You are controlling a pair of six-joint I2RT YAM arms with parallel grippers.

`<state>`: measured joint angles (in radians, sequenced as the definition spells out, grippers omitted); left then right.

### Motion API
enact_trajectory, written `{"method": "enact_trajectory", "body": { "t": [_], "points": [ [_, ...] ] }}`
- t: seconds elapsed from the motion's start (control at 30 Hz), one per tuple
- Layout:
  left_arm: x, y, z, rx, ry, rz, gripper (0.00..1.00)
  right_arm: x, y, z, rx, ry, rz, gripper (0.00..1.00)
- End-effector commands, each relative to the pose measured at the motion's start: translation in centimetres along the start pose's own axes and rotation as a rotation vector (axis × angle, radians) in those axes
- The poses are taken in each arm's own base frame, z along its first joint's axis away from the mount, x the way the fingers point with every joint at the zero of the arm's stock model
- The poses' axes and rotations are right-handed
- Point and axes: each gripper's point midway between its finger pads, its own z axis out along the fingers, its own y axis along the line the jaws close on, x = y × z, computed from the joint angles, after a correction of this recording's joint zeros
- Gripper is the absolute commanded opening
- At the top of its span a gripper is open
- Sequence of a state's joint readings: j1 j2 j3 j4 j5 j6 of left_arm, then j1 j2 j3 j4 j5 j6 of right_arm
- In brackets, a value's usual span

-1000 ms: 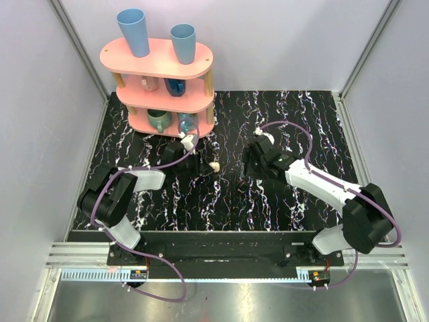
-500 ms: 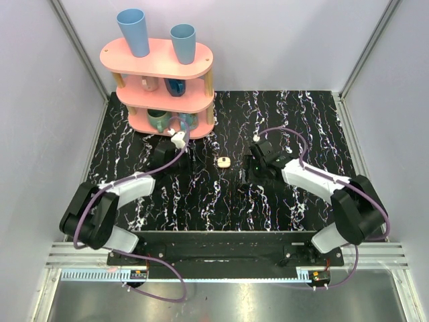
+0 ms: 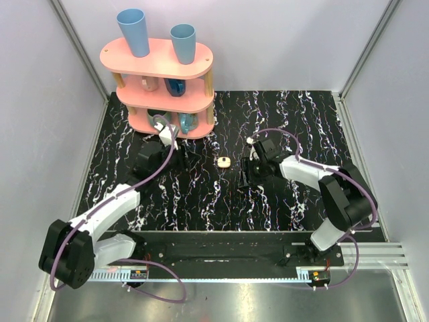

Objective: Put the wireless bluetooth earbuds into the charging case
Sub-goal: Pick up the charging case from the center of the board.

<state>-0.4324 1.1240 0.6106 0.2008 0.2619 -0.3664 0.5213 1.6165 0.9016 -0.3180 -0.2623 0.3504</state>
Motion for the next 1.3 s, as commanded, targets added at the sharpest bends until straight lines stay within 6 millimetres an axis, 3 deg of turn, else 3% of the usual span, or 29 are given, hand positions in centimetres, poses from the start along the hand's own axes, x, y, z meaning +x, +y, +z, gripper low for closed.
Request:
{"method": "enact_trajectory", "body": {
  "t": [0.0, 0.1, 0.43, 0.7, 0.8, 0.83, 0.93, 1.07, 1.27],
  "points": [
    [-1.3, 0.1, -1.1, -0.024, -0.044, 0.039, 0.51, 0.4, 0.4, 0.9, -0.083, 0.051, -0.054, 0.59],
    [-1.9, -0.1, -1.7, -0.021, -0.066, 0.053, 0.52, 1.0, 0.4, 1.2, -0.106, 0.068, -0.063, 0.56],
    [-2.2, -0.2, -2.1, -0.024, -0.076, 0.075, 0.52, 1.0, 1.2, 1.6, -0.171, 0.085, -0.073, 0.59],
    [-2.1, -0.4, -1.7, -0.006, -0.065, 0.075, 0.52, 1.0, 0.6, 2.9, -0.135, 0.097, -0.010, 0.53],
    [-2.1, -0.5, -1.7, -0.002, -0.065, 0.077, 0.52, 0.4, 0.4, 2.7, -0.108, 0.070, 0.006, 0.46],
    [-2.1, -0.5, -1.7, -0.001, -0.064, 0.078, 0.52, 0.2, 0.4, 2.6, -0.106, 0.066, 0.010, 0.46],
    [-2.2, -0.6, -1.8, 0.000, -0.063, 0.083, 0.52, -0.2, 0.4, 2.1, -0.088, 0.049, 0.003, 0.63],
    [-2.3, -0.6, -1.8, 0.003, -0.068, 0.080, 0.52, -1.3, 0.8, 1.5, -0.085, 0.027, 0.000, 0.65],
    [-2.4, -0.7, -1.9, 0.006, -0.072, 0.084, 0.52, -0.9, 0.0, 1.4, 0.007, 0.031, 0.027, 0.67]
  ]
}}
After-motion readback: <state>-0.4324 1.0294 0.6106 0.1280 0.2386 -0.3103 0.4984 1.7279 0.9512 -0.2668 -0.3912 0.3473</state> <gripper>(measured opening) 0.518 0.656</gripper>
